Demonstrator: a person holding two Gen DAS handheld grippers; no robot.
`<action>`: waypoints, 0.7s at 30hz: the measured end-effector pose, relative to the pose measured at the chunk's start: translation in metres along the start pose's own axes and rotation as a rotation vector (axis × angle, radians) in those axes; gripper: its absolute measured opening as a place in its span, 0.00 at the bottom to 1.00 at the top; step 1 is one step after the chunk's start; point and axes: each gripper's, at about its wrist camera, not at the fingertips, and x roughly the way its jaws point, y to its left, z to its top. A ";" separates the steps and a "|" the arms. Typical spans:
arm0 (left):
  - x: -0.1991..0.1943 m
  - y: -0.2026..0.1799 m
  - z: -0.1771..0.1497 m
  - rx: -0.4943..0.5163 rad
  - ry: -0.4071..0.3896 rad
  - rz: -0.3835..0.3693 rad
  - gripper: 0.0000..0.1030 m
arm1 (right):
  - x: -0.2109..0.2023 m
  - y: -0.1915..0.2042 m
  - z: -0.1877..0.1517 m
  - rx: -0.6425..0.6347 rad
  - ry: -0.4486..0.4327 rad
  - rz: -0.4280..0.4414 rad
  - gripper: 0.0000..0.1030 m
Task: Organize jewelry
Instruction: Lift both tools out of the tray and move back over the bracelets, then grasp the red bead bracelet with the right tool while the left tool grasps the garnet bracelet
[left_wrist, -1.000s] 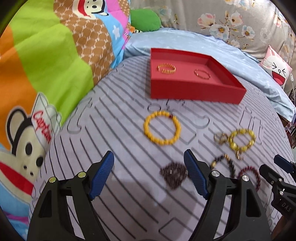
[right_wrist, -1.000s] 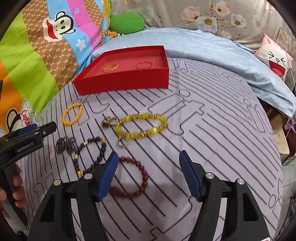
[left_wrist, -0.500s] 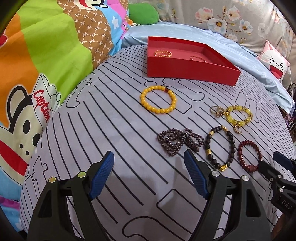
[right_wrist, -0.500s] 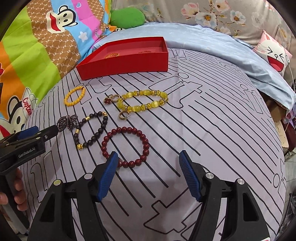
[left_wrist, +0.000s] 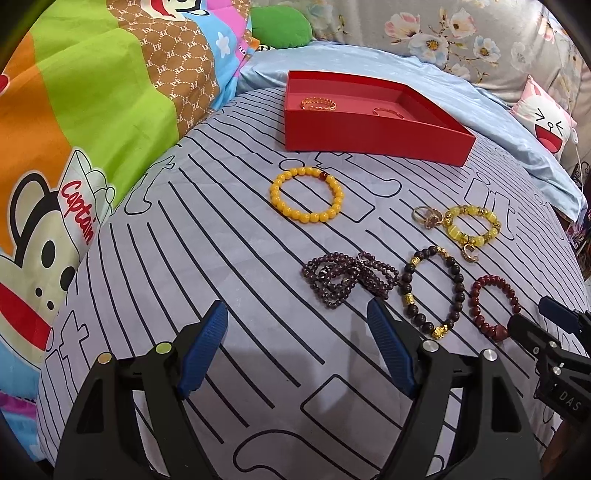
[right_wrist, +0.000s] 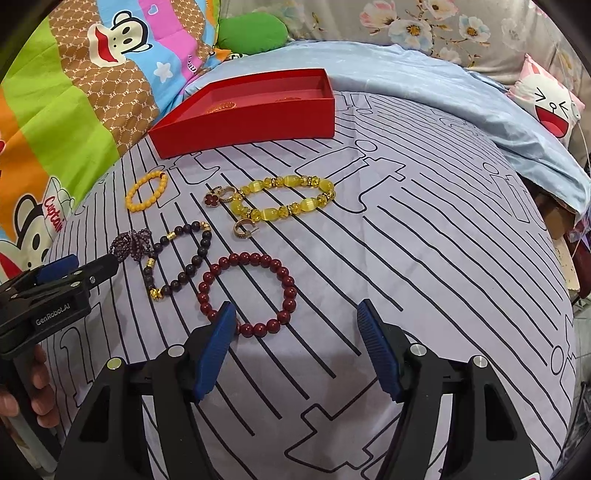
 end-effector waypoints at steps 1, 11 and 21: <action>0.000 0.000 0.000 0.001 0.001 0.000 0.72 | 0.001 0.000 0.001 -0.001 0.000 0.002 0.61; 0.005 -0.001 0.003 0.004 0.008 -0.003 0.72 | 0.012 0.004 0.008 -0.025 0.000 -0.002 0.45; 0.012 0.002 0.004 -0.011 0.014 -0.003 0.72 | 0.014 0.000 0.010 -0.021 -0.023 -0.009 0.14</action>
